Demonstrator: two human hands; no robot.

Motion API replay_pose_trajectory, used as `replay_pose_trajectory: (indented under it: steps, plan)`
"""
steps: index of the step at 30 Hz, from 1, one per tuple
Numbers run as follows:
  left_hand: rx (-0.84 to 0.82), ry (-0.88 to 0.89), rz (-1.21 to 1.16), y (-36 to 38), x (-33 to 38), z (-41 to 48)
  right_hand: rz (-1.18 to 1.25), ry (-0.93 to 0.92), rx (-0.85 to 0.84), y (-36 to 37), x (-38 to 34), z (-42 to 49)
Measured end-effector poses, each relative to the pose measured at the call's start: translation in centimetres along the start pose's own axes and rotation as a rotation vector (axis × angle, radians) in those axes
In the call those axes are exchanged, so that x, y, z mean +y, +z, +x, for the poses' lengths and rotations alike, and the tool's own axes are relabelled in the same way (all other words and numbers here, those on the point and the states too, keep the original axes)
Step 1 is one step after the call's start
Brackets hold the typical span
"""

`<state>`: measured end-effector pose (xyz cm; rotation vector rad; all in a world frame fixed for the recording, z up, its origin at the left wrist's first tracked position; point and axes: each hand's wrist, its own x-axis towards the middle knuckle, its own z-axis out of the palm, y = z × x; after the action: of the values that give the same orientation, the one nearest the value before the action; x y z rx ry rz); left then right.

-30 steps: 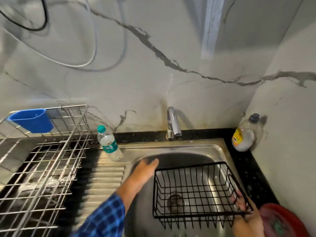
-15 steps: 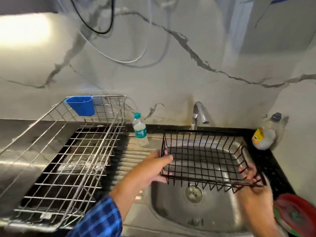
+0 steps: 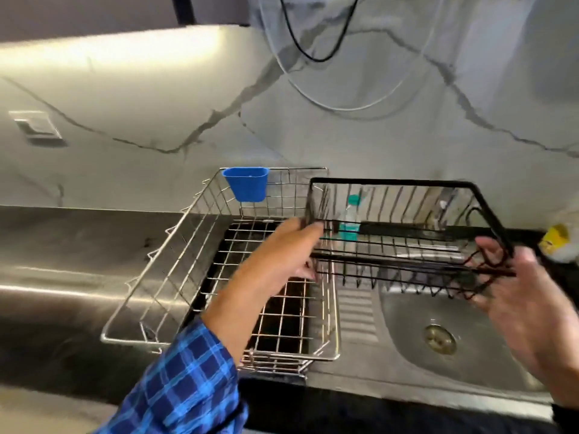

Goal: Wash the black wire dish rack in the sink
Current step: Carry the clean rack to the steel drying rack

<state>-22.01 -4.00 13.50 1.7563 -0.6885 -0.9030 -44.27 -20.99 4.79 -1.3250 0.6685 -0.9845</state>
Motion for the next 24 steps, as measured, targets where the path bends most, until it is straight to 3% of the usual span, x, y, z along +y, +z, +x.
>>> replay_pose_trajectory:
  steps: [5, 9, 11, 13, 19, 22, 24]
  plan:
    - [0.251, 0.063, 0.230, -8.6, -1.9, -1.7, -0.206, 0.026, -0.062, 8.3, -2.3, -2.1]
    - [0.478, 0.026, 0.776, -15.5, -4.7, -0.4, -0.590, 0.028, -0.140, 15.7, -1.1, -2.3]
    - [0.494, -0.074, 0.882, -17.9, -7.0, 0.9, -0.792, 0.041, -0.180, 18.7, 0.1, -2.8]
    - [0.490, -0.150, 0.916, -19.4, -9.4, 2.2, -1.001, 0.091, -0.217, 21.2, 0.8, -2.9]
    - [0.412, -0.169, 0.891, -18.6, -13.1, 4.6, -1.062, 0.255, -0.181, 25.0, 4.2, -0.1]
    - [0.388, -0.170, 0.802, -17.5, -13.2, 5.3, -1.088, 0.210, -0.121, 26.6, 4.8, 0.1]
    - [0.369, -0.173, 0.789, -17.5, -13.3, 5.6, -1.131, 0.240, -0.174, 26.7, 5.4, -0.1]
